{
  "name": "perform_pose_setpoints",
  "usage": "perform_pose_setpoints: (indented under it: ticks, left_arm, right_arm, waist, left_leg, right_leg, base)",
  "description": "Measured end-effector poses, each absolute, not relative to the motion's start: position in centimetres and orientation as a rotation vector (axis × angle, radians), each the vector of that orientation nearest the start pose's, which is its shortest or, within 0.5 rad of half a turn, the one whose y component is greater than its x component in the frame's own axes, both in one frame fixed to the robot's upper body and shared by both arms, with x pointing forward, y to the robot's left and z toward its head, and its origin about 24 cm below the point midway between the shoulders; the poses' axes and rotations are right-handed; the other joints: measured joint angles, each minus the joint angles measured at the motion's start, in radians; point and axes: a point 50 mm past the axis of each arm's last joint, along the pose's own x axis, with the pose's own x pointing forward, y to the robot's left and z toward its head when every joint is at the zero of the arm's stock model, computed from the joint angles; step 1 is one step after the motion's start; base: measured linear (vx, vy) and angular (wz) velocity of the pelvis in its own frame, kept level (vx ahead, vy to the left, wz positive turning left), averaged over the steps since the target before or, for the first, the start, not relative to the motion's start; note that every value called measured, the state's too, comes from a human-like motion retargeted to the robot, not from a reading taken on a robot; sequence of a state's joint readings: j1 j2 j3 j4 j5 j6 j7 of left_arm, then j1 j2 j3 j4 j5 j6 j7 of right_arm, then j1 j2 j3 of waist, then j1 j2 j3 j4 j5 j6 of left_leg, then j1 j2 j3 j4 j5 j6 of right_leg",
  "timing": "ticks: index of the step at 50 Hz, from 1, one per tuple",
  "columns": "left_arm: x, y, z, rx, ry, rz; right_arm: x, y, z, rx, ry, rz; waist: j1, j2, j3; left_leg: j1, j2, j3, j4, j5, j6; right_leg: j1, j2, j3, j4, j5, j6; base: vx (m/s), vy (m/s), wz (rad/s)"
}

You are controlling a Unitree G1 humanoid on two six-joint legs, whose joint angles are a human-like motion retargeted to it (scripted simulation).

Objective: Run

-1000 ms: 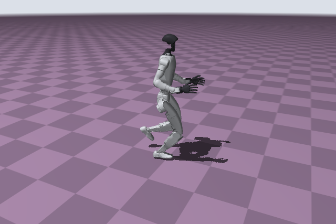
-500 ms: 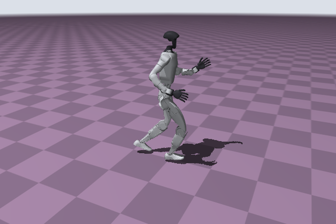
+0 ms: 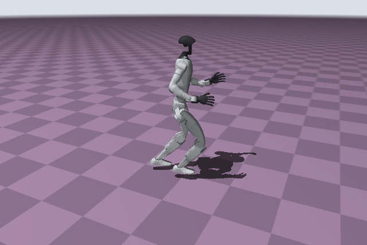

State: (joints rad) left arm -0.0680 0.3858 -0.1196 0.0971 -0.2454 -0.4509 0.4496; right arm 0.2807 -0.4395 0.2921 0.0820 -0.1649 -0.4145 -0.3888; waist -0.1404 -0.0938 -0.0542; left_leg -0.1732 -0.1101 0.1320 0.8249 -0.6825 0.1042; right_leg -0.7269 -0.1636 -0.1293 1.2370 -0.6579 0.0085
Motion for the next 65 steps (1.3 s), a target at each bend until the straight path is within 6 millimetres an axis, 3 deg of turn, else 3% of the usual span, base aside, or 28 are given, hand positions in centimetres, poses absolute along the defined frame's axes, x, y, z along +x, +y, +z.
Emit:
perform_pose_setpoints:
  ticks: [2,3,5,7,10,12,13,15,17,19,21,23,25,28,30,32,35,37,39,43,45,48,50,53,55,57,62,65]
  left_arm:
    - [25.5,20.4,9.9,0.013,-0.488,0.287]
    - [25.1,20.3,9.5,0.009,-0.474,0.279]
    - [23.7,20.3,6.5,0.015,-0.336,0.278]
    - [21.4,20.9,1.8,0.038,-0.101,0.284]
    - [15.9,23.0,-3.4,0.059,0.196,0.308]
    - [12.3,24.4,-4.9,0.06,0.312,0.334]
    - [11.1,24.8,-5.2,0.052,0.347,0.351]
    - [10.6,25.0,-5.2,0.055,0.357,0.366]
    - [12.9,24.4,-4.1,0.073,0.27,0.356]
    - [17.5,23.7,-1.6,0.103,0.1,0.343]
    - [22.6,22.6,2.2,0.117,-0.096,0.334]
    - [25.9,21.4,6.2,0.093,-0.276,0.312]
    - [27.3,20.2,9.6,0.06,-0.43,0.272]
    - [27.3,18.6,12.3,0.047,-0.579,0.199]
    - [26.9,17.9,12.6,0.033,-0.603,0.171]
    - [26.3,17.7,10.9,0.019,-0.529,0.16]
    - [25.0,17.9,6.0,0.028,-0.29,0.167]
    - [23.4,18.3,2.0,0.055,-0.095,0.176]
    - [21.4,19.1,-1.0,0.081,0.055,0.182]
    - [16.0,21.9,-4.0,0.102,0.234,0.221]
    - [13.6,23.2,-4.5,0.103,0.292,0.241]
    - [11.3,24.2,-5.0,0.071,0.352,0.284]
    - [10.7,24.3,-5.0,0.061,0.36,0.304]
    - [11.4,24.0,-4.4,0.076,0.315,0.316]
    - [13.0,23.6,-3.6,0.098,0.243,0.324]
    - [16.0,23.0,-2.1,0.123,0.133,0.327]
    - [24.3,21.1,4.7,0.138,-0.22,0.335]
    - [26.8,20.1,9.7,0.094,-0.433,0.325]
  right_arm:
    - [15.7,-19.5,-1.0,-0.482,0.004,-0.002]
    - [15.7,-19.6,-1.0,-0.482,0.008,-0.02]
    - [17.2,-19.4,0.2,-0.494,-0.064,-0.045]
    - [20.9,-18.8,3.4,-0.53,-0.249,-0.091]
    - [25.0,-17.6,10.2,-0.492,-0.572,-0.169]
    - [25.3,-17.0,13.7,-0.441,-0.724,-0.179]
    - [25.2,-16.8,14.7,-0.423,-0.772,-0.175]
    - [24.9,-16.5,15.0,-0.404,-0.789,-0.163]
    - [24.5,-16.5,12.6,-0.417,-0.678,-0.151]
    - [23.7,-16.8,8.8,-0.45,-0.504,-0.122]
    - [22.5,-17.1,5.1,-0.482,-0.338,-0.06]
    - [20.5,-17.7,2.1,-0.498,-0.189,0.008]
    - [18.0,-18.7,-0.2,-0.501,-0.045,0.058]
    - [14.9,-20.3,-1.8,-0.5,0.094,0.066]
    - [14.2,-20.6,-1.9,-0.489,0.113,0.043]
    - [14.8,-20.4,-1.3,-0.482,0.076,0.015]
    - [18.1,-19.7,1.1,-0.501,-0.089,-0.037]
    - [21.3,-19.0,4.1,-0.517,-0.261,-0.084]
    - [24.2,-18.1,8.1,-0.515,-0.461,-0.14]
    - [26.0,-16.6,15.3,-0.439,-0.789,-0.209]
    - [25.8,-16.2,17.5,-0.405,-0.892,-0.211]
    - [25.3,-15.7,18.9,-0.39,-0.966,-0.198]
    - [25.2,-15.6,18.7,-0.398,-0.958,-0.183]
    - [25.1,-15.4,16.2,-0.425,-0.839,-0.137]
    - [25.0,-15.3,13.5,-0.445,-0.712,-0.098]
    - [24.7,-15.3,10.2,-0.469,-0.559,-0.052]
    - [22.1,-16.3,2.8,-0.538,-0.23,0.068]
    - [19.2,-17.9,0.1,-0.552,-0.08,0.097]
  waist:
    - [0.001,0.057,-0.013]
    - [0.015,0.072,-0.011]
    - [0.069,0.074,0.009]
    - [0.14,0.061,0.035]
    - [0.228,0.012,0.038]
    - [0.259,-0.034,0.02]
    - [0.263,-0.057,0.008]
    - [0.25,-0.091,-0.008]
    - [0.21,-0.101,-0.007]
    - [0.155,-0.11,0.013]
    - [0.101,-0.103,0.032]
    - [0.051,-0.067,0.038]
    - [0.007,-0.015,0.027]
    - [-0.012,0.072,-0.002]
    - [-0.007,0.099,-0.004]
    - [0.019,0.115,0.008]
    - [0.08,0.124,0.052]
    - [0.129,0.111,0.073]
    - [0.171,0.085,0.085]
    - [0.235,0.003,0.075]
    - [0.258,-0.038,0.059]
    - [0.267,-0.09,0.028]
    - [0.27,-0.105,0.017]
    - [0.253,-0.124,0.014]
    - [0.23,-0.137,0.025]
    - [0.198,-0.143,0.044]
    - [0.1,-0.093,0.077]
    - [0.037,-0.029,0.072]
  left_leg:
    - [0.013,0.097,-0.023,0.139,0.143,-0.075]
    - [-0.013,0.142,-0.03,0.268,0.211,-0.089]
    - [-0.11,0.228,-0.017,0.563,0.277,-0.058]
    - [-0.29,0.286,-0.016,0.769,0.182,0.024]
    - [-0.516,0.246,0.024,0.677,0.053,0.08]
    - [-0.571,0.156,0.062,0.411,0.057,0.058]
    - [-0.573,0.096,0.073,0.276,0.068,0.047]
    - [-0.545,0.001,0.085,0.164,0.064,0.064]
    - [-0.489,-0.042,0.086,0.226,-0.005,0.124]
    - [-0.391,-0.074,0.075,0.243,-0.093,0.158]
    - [-0.258,-0.092,0.051,0.17,-0.128,0.148]
    - [-0.11,-0.081,0.023,0.052,-0.092,0.095]
    - [0.017,-0.033,-0.001,-0.048,0.0,0.009]
    - [0.097,0.084,-0.02,-0.028,0.158,-0.103]
    - [0.102,0.142,-0.031,0.114,0.238,-0.131]
    - [0.078,0.205,-0.034,0.325,0.301,-0.126]
    - [-0.03,0.321,-0.024,0.671,0.309,-0.058]
    - [-0.144,0.372,-0.013,0.814,0.209,0.024]
    - [-0.273,0.367,0.0,0.846,0.11,0.084]
    - [-0.461,0.248,0.065,0.594,0.009,0.109]
    - [-0.511,0.165,0.096,0.368,0.021,0.079]
    - [-0.525,0.029,0.111,0.042,0.061,0.046]
    - [-0.53,-0.02,0.106,0.007,0.07,0.053]
    - [-0.518,-0.072,0.107,0.121,0.049,0.112]
    - [-0.486,-0.106,0.109,0.193,-0.002,0.156]
    - [-0.426,-0.115,0.097,0.223,-0.062,0.158]
    - [-0.161,-0.121,0.046,0.087,-0.127,0.148]
    - [0.007,-0.074,0.012,-0.035,-0.083,0.067]
  right_leg:
    - [0.017,0.118,-0.023,-0.21,0.021,0.001]
    - [0.038,0.157,-0.027,-0.23,0.021,-0.018]
    - [0.102,0.195,-0.016,-0.168,-0.036,-0.079]
    - [0.202,0.205,-0.006,-0.147,-0.105,-0.106]
    - [0.379,0.173,0.032,-0.239,-0.074,-0.042]
    - [0.484,0.117,0.049,-0.283,0.023,0.033]
    - [0.519,0.079,0.054,-0.274,0.073,0.067]
    - [0.54,0.005,0.068,-0.154,0.152,0.11]
    - [0.493,-0.073,0.06,0.076,0.212,0.101]
    - [0.375,-0.143,0.063,0.288,0.197,0.056]
    - [0.225,-0.156,0.074,0.362,0.128,0.014]
    - [0.108,-0.115,0.053,0.277,0.073,-0.001]
    - [0.043,-0.037,0.007,0.058,0.051,0.006]
    - [0.033,0.137,-0.023,-0.336,0.091,0.041]
    - [0.036,0.203,-0.018,-0.385,0.105,0.029]
    - [0.053,0.249,-0.011,-0.293,0.083,-0.025]
    - [0.104,0.29,-0.003,-0.138,-0.018,-0.113]
    - [0.163,0.289,0.011,-0.11,-0.074,-0.134]
    - [0.234,0.272,0.037,-0.136,-0.098,-0.121]
    - [0.392,0.198,0.09,-0.245,-0.055,-0.034]
    - [0.46,0.147,0.1,-0.295,-0.003,0.021]
    - [0.524,0.054,0.093,-0.304,0.059,0.086]
    - [0.549,0.012,0.092,-0.245,0.084,0.111]
    - [0.558,-0.058,0.091,-0.074,0.164,0.135]
    - [0.527,-0.117,0.087,0.091,0.244,0.137]
    - [0.449,-0.163,0.084,0.246,0.252,0.095]
    - [0.188,-0.152,0.078,0.323,0.076,-0.005]
    - [0.086,-0.069,0.027,0.118,0.014,-0.012]
  base:
    - [-0.02,-0.1,0.36]
    - [-0.06,-0.07,0.31]
    - [-0.07,-0.05,0.24]
    - [-0.04,-0.04,0.28]
    - [0.04,0.04,0.38]
    - [0.07,0.09,0.65]
    - [0.03,0.09,0.8]
    - [-0.02,0.07,0.69]
    - [-0.06,0.05,0.27]
    - [-0.03,0.02,0.02]
    - [0.0,0.03,-0.01]
    - [0.03,0.0,0.09]
    - [0.08,-0.07,0.29]
    - [0.03,-0.09,0.24]
    - [-0.04,-0.07,0.2]
    - [-0.06,-0.06,0.14]
    - [-0.05,-0.07,0.16]
    - [-0.04,-0.06,0.32]
    - [-0.02,-0.01,0.5]
    - [0.03,0.06,0.62]
    - [0.05,0.08,0.79]
    - [0.03,0.08,0.92]
    - [0.0,0.06,0.74]
    - [-0.01,0.05,0.62]
    - [-0.02,0.04,0.48]
    - [-0.04,-0.01,0.3]
    - [0.0,0.06,0.32]
    - [0.04,-0.02,0.63]
